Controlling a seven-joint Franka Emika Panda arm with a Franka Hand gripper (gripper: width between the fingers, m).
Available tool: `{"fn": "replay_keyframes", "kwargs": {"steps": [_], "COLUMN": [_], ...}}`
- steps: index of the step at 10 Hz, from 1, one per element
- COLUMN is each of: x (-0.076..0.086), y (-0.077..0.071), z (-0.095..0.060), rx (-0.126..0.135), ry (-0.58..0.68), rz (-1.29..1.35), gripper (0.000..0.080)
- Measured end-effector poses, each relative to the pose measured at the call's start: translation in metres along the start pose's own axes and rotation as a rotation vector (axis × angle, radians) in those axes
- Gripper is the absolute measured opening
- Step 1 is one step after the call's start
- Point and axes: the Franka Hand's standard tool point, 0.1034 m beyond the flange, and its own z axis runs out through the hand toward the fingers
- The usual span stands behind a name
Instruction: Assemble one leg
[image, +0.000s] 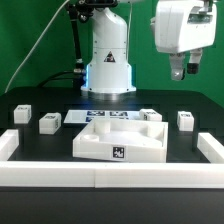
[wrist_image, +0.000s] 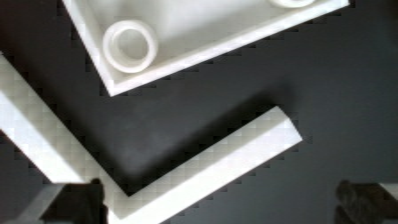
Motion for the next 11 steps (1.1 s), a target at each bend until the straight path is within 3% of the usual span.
{"fn": "replay_keyframes", "kwargs": {"steps": [5,7,11], "x": [-0.006,-0.018,-0.053], "y": [-0.003,-0.013,-0.009], "z": [0.004,0.011,0.039], "rx": [0.000,-0.022,-0.022], "ry": [-0.001,0.004,0.011], "rz": [-0.040,-0.166,-0.255], "gripper": [0.0650,0.0650,0.0650]}}
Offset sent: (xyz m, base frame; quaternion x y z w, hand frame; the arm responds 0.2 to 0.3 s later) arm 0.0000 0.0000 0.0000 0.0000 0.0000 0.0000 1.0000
